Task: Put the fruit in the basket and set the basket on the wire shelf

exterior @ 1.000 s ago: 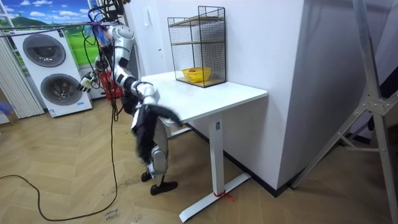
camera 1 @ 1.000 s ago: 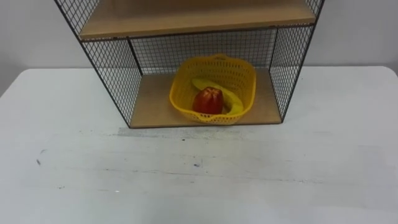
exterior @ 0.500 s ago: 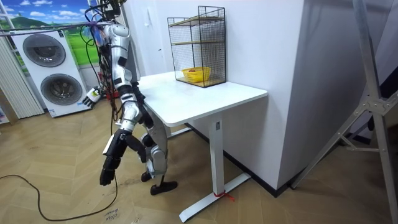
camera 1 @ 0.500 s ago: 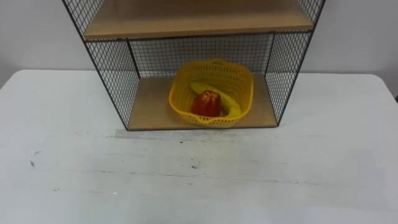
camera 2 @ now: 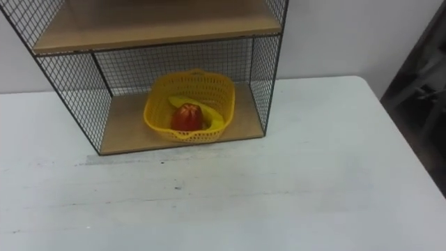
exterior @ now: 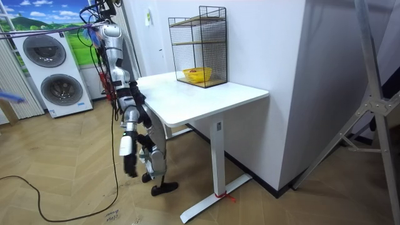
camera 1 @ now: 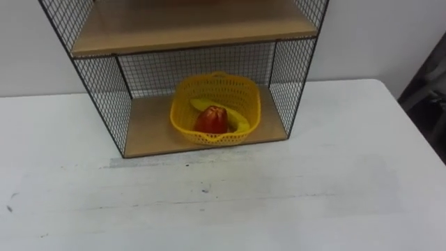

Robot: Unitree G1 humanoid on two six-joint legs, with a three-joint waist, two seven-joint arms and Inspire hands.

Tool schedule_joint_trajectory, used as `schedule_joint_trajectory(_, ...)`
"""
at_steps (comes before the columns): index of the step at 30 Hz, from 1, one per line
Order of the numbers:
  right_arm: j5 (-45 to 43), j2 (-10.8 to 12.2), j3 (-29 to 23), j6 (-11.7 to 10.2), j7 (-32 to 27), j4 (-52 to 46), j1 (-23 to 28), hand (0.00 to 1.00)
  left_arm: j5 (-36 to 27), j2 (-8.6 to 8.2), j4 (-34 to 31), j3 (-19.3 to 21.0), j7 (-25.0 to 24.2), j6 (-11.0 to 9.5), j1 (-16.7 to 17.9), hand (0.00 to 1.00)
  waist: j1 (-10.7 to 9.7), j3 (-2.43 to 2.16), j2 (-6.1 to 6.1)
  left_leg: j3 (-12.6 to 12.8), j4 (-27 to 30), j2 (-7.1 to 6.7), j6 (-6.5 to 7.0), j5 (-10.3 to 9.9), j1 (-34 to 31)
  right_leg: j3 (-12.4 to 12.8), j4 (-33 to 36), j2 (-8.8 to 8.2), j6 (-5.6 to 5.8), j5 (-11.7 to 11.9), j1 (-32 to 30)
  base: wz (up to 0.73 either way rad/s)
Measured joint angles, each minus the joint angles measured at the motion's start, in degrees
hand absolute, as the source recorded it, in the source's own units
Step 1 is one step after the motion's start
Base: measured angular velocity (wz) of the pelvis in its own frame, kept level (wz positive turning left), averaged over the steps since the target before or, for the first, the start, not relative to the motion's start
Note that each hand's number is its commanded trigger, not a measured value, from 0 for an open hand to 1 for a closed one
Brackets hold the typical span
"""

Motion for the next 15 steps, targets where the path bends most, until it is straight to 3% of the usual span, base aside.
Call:
schedule_joint_trajectory(3,-7.28,-0.03,2.20,1.53,3.70,0.20,-1.08,0.00,7.74,-0.02,-0.06,-3.54,-3.02,2.45,-2.21,0.00,-0.07,0.15,-0.07,0.33,-0.36,0.05,0.46,1.11,0.49,0.39,-0.03,0.22,-0.06,0.17,0.17,-0.06)
schedule_joint_trajectory(9,-18.66,0.54,6.65,5.14,6.55,-0.40,-1.88,0.00,12.63,-0.02,-0.83,-10.30,-5.71,5.82,-4.25,0.00,-1.10,0.54,-0.20,0.47,-1.28,-0.17,0.62,1.17,1.57,1.32,0.16,0.43,-0.18,0.22,0.31,-0.10)
schedule_joint_trajectory(15,-23.90,1.38,8.73,5.60,8.01,-0.60,-3.18,0.00,15.13,-0.52,-1.86,-13.48,-6.77,6.67,-4.97,0.00,-1.86,0.86,-0.43,0.46,-1.54,-0.14,0.62,1.19,1.52,2.01,0.16,0.85,-0.43,0.35,-0.23,-0.09)
